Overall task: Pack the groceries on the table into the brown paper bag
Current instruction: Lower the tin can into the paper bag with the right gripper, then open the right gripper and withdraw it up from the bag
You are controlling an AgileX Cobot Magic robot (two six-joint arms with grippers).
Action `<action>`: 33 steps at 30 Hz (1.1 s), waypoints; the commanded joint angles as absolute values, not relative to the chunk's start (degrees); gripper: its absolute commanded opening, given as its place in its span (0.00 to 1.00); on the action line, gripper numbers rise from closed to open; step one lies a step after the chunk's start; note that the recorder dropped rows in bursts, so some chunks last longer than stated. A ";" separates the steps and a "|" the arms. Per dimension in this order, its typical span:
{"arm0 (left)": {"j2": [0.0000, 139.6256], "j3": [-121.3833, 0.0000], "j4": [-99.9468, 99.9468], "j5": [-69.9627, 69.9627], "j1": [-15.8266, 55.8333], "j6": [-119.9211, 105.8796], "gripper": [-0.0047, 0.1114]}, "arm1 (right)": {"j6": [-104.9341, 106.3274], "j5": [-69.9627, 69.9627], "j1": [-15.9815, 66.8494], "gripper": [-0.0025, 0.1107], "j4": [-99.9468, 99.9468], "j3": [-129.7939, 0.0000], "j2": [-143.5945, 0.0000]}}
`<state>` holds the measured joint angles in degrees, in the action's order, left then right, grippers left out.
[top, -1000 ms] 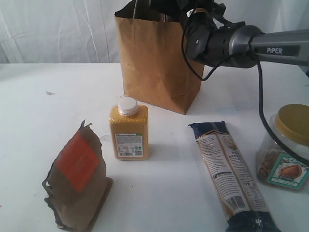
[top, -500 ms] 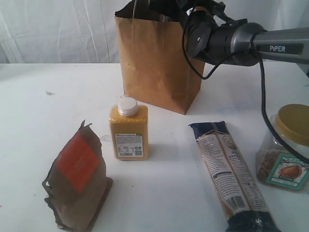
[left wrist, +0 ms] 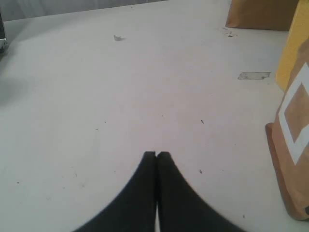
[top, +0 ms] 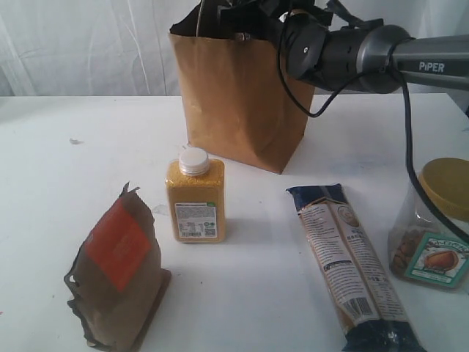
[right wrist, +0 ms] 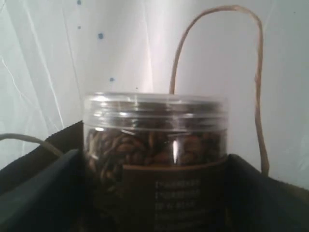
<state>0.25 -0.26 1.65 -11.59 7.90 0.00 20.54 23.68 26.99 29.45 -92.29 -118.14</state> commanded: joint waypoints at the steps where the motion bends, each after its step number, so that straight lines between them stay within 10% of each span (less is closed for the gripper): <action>1: 0.00 0.00 1.66 -11.54 8.24 0.00 0.04 | 20.83 22.96 26.83 0.62 29.04 -92.72 -117.44; 33: 0.00 0.00 1.66 -11.54 8.24 0.00 0.04 | 20.93 12.40 26.83 0.75 28.40 -92.72 -112.54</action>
<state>0.25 -0.26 1.65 -11.59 7.90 0.00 20.97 10.04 26.99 28.41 -92.50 -112.93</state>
